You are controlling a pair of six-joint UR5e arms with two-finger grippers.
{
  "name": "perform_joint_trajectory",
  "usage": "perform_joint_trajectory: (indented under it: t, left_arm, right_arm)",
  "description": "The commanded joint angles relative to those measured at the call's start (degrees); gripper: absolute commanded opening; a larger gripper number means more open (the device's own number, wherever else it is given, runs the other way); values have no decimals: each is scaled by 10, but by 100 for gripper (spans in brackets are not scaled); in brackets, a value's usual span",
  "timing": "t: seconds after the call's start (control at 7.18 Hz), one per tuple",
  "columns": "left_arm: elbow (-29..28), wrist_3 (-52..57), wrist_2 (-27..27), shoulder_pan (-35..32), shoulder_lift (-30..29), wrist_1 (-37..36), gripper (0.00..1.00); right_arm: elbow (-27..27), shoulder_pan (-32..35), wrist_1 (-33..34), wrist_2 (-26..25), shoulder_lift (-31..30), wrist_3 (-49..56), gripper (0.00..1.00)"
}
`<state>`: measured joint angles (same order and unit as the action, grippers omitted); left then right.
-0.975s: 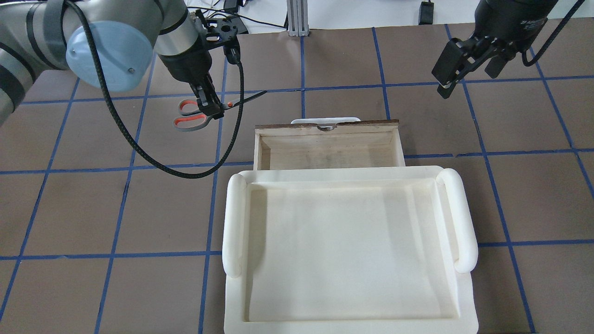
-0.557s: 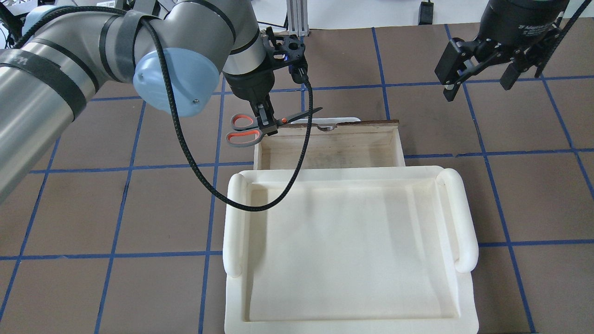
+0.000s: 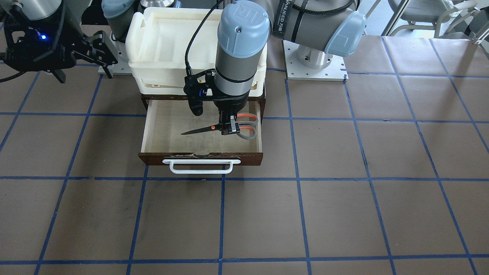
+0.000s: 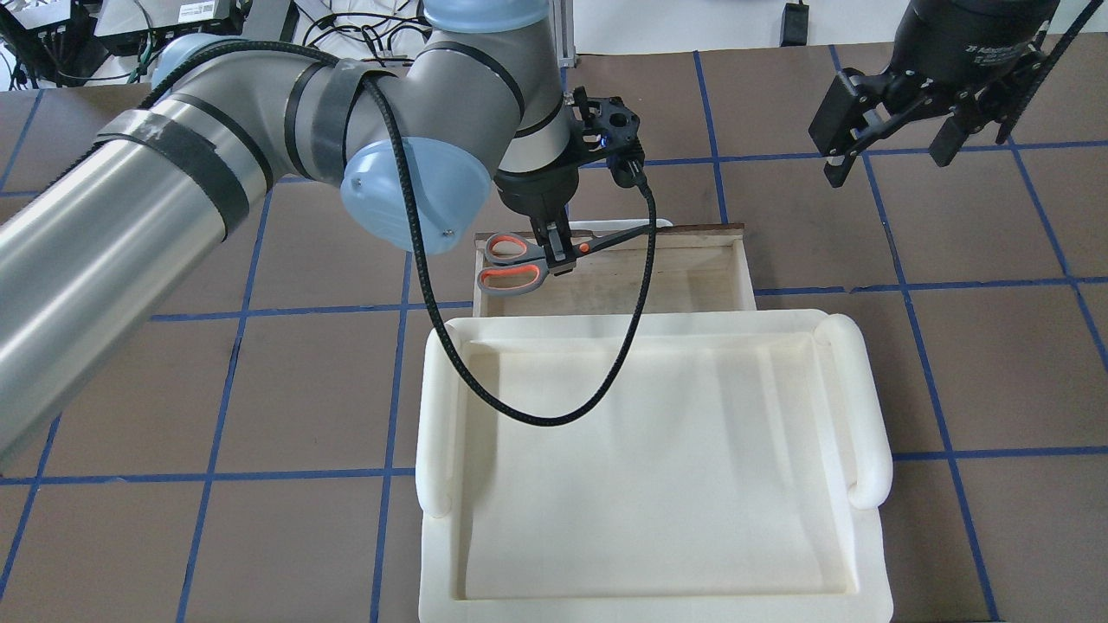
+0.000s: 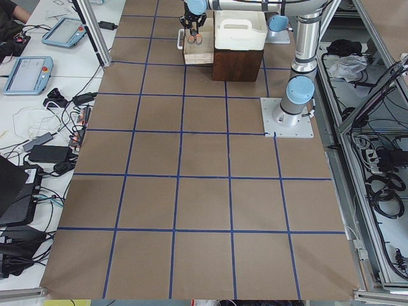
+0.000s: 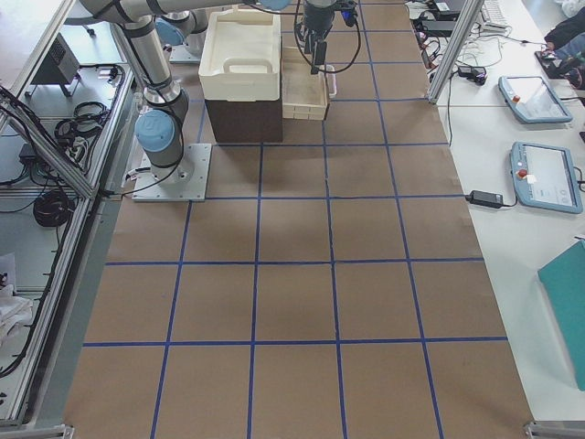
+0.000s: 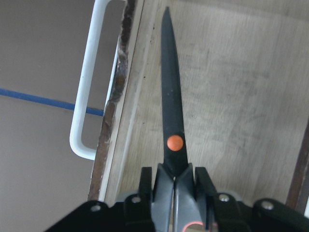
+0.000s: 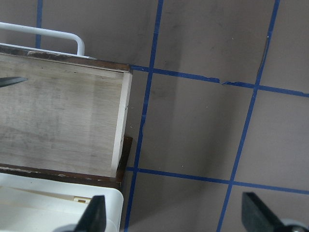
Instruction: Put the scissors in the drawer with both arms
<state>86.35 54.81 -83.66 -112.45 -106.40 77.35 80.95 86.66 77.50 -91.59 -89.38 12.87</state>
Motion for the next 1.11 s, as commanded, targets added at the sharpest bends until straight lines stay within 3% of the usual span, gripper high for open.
perform_joint_trajectory:
  t: [0.0, 0.98]
  left_arm:
    - [7, -7, 0, -20, -10, -8, 0]
    - [18, -6, -2, -37, -42, -24, 0]
  right_arm:
    - [0, 0, 0, 1, 0, 2, 100]
    - [0, 1, -2, -6, 0, 5, 100]
